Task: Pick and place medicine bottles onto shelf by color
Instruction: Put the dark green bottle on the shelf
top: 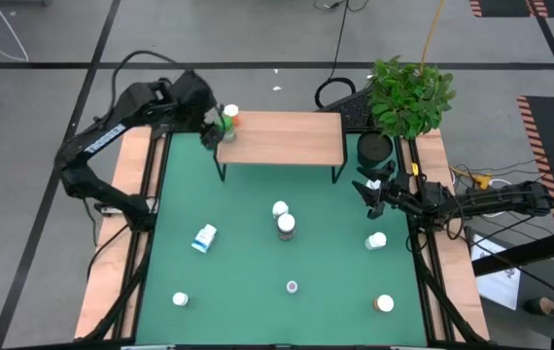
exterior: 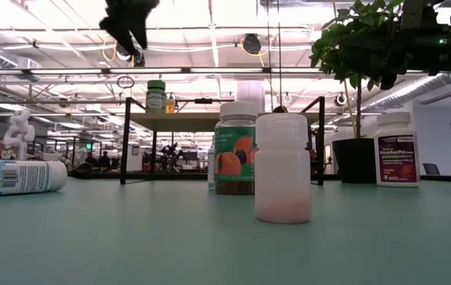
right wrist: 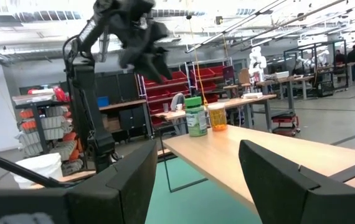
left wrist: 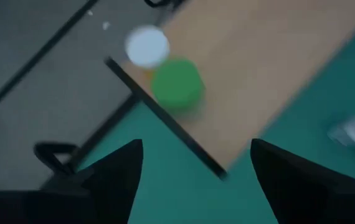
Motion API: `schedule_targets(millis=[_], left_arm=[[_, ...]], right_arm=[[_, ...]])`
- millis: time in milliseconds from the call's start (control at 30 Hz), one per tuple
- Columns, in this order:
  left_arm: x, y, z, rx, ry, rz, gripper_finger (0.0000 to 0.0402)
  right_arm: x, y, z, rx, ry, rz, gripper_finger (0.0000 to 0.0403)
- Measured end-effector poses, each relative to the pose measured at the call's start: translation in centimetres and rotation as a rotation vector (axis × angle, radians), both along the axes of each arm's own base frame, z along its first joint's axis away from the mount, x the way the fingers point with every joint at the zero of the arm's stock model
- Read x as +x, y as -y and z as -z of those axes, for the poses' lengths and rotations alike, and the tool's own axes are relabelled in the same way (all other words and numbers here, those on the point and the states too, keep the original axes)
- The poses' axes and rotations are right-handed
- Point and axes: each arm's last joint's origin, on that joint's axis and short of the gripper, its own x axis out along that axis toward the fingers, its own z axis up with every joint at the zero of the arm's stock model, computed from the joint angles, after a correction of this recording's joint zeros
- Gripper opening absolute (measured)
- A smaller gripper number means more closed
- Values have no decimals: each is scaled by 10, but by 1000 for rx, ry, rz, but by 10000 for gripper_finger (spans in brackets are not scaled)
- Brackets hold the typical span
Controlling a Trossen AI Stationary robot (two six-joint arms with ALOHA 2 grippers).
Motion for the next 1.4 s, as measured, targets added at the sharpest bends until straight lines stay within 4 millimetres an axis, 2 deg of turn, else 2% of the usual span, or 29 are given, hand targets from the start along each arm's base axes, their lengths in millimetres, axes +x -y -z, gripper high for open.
schedule_targets(millis=[100, 200, 433, 600, 767, 1000, 1200, 1400], left_arm=[[-3, 29, 4, -31, -17, 7, 303], [-3, 61, 22, -52, -26, -1, 301], [-11, 131, 85, -173, -61, -20, 281], [-5, 162, 128, -186, -52, 83, 274], [20, 178, 153, -132, 119, 338, 274], [60, 184, 157, 79, 443, 625, 283], [87, 179, 177, 227, 443, 755, 303], [110, 173, 190, 322, 488, 786, 342]], right_arm=[[0, 0, 1, 0, -11, -1, 224], [1, 0, 3, 9, -29, -14, 224], [2, -1, 6, 25, -48, -33, 224], [1, -1, 4, 19, -28, -32, 224], [1, -1, 0, 9, 3, -30, 224], [0, -1, -2, -24, 19, -21, 224], [1, -1, -2, -45, 9, -29, 224], [2, -2, -1, -61, 3, -61, 224]])
